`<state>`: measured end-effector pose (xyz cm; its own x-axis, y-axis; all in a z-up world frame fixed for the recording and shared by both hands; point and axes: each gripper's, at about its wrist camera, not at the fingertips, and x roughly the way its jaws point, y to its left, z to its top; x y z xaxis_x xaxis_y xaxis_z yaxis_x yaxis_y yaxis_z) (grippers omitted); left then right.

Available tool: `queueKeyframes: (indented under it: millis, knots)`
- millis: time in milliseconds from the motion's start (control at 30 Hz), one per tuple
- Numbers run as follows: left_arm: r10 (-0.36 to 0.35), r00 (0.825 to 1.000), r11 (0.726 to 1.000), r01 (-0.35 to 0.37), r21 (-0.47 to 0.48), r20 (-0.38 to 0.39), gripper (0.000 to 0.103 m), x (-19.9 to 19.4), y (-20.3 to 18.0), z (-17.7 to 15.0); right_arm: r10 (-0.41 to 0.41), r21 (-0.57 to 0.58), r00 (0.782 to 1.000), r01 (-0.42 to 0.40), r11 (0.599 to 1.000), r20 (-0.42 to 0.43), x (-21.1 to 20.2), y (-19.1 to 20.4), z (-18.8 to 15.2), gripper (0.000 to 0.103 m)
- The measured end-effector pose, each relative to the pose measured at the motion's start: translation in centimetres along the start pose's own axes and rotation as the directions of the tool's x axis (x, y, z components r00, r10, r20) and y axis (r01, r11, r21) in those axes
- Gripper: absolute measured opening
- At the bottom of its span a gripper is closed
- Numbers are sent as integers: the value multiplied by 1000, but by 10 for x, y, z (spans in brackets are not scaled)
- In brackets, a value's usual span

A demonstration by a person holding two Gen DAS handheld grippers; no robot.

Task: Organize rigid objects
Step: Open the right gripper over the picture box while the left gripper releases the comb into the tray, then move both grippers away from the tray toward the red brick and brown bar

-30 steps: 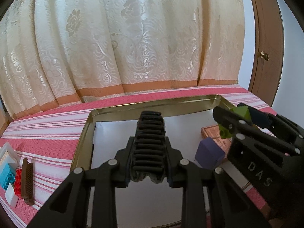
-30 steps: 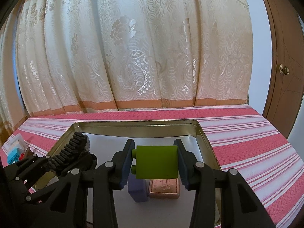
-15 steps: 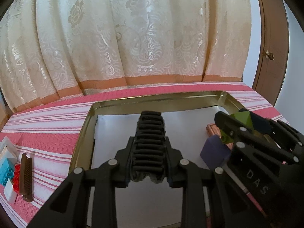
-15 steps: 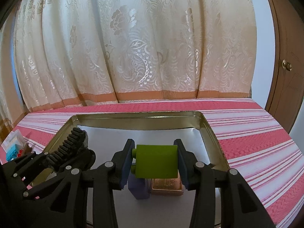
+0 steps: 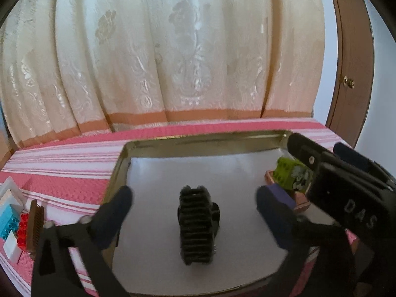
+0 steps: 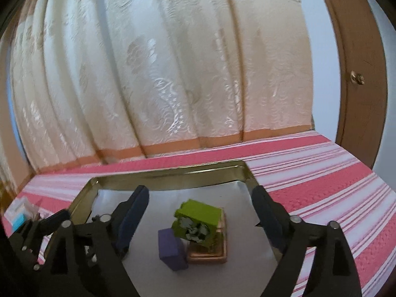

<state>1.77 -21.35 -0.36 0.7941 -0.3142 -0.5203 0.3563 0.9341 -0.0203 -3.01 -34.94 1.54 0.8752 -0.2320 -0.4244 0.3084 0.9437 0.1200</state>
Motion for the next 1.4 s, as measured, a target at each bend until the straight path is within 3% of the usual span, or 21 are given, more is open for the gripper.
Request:
queueKeyframes:
  millis: [167,400,600,700,1067,1300,1400]
  knots:
    - [-24,999,1000,24,9,30,103,-6,-1,0,7,48,999,-5,999,-42,7,-7,0,90]
    - [-15,998,1000,15,-1,62,103,-11,2,-1,-1,21,1000,2,1000,-18,4,-2,-2,90]
    - [96,982,993,-106,51,166,103,-29,5,-3,27,37,991,-32,999,128,-17,-4,-2,91]
    - [110,975,991,-123,59,193,103,-35,8,-5,46,34,987,-52,998,155,-20,-1,-4,94]
    - [74,982,997,-79,24,174,103,-40,22,-9,3,58,990,-11,998,142,-22,1,-7,94]
    - [77,984,997,-79,6,159,103,-42,35,-13,36,57,991,-43,997,129,-29,15,-16,94]
    - [79,984,997,-81,5,159,103,-45,40,-15,23,25,986,-28,999,162,-37,22,-18,94]
